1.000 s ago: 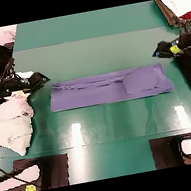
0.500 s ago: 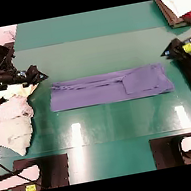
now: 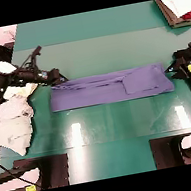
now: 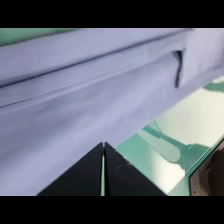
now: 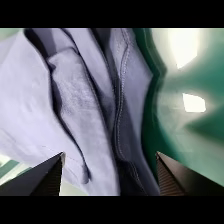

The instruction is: Fold the shirts.

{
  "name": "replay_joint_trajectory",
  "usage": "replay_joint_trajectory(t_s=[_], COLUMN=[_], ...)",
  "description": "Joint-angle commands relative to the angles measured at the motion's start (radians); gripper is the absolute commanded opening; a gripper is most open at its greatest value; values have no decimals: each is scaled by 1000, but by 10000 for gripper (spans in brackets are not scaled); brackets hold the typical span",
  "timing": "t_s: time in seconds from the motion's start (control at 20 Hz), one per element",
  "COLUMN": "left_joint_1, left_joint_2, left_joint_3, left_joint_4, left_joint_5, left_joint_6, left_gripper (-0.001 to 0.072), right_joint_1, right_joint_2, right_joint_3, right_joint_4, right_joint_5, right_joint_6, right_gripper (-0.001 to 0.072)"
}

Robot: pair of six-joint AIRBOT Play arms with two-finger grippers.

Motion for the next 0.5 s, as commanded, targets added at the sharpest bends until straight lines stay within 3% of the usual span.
replay_joint_trajectory(t_s=[0.0,0.3,0.35,0.45], left_joint_1=[-110,-199,-209,-233], left_joint_2=[-1,-4,-5,-15], left_joint_3=[1,1,1,1], left_joint_4=[2,4,7,10], left_joint_5=[76,103,106,109], left_joint_6=[-16,-18,-18,-58], left_gripper=[22,22,22,22], right_joint_1=[-9,99,121,158], right_joint_2=[-49,-77,-77,-77], right_joint_3=[-25,-24,-23,-20], right_joint_4=[95,132,131,130], right_joint_5=[-9,-15,-16,-15], right_joint_6=[-51,-90,-94,-99], right_gripper=[648,622,569,554])
